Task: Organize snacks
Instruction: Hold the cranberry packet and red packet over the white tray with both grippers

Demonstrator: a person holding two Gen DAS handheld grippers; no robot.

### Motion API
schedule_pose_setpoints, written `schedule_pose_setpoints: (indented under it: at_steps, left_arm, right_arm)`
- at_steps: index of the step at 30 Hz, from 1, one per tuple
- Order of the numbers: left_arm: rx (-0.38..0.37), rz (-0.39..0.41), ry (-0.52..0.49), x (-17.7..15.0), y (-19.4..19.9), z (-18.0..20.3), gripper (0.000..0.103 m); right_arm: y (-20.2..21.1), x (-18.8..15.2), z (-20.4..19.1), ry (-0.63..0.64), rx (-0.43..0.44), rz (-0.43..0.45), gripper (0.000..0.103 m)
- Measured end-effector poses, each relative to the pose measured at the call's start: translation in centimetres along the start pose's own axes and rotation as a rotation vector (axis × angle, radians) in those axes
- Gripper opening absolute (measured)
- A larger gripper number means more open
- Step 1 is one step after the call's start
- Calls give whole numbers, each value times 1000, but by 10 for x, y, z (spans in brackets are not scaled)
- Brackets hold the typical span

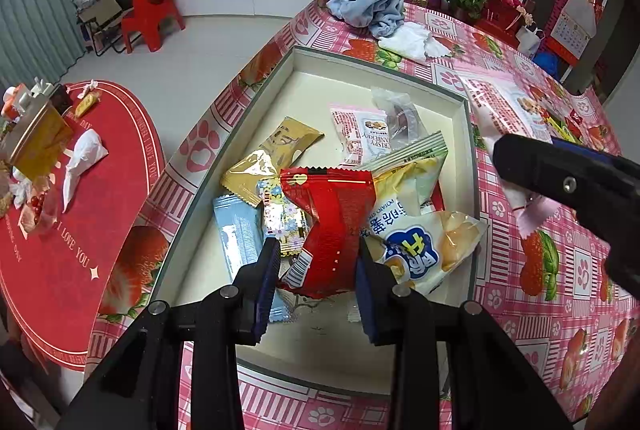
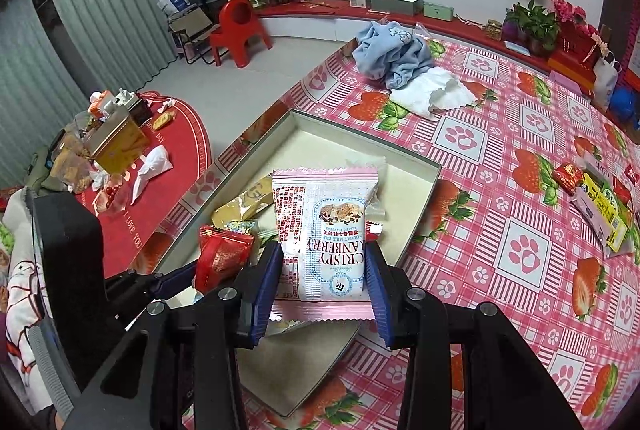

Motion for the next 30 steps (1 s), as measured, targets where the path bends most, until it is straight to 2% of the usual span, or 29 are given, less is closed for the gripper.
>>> schedule_pose_setpoints:
  at_steps: [18, 30]
  left_arm:
    - [25, -17, -10, 3, -3, -19, 39]
    - [8, -25, -5, 2, -9, -20, 39]
  right_arm:
    - [-17, 9, -13, 46, -47, -13, 43]
    - [-18, 12, -20, 55, -45, 0, 43]
Point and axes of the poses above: each gripper's, at about its wrist camera, not at the fingertips, and y roughly against the way its jaws point, z to its right, x to its top, the point moved 8 cm from there along -y, roughly the way its jaws point, and after that the axes turned 2 degrees about y, right-handed, at the moved point
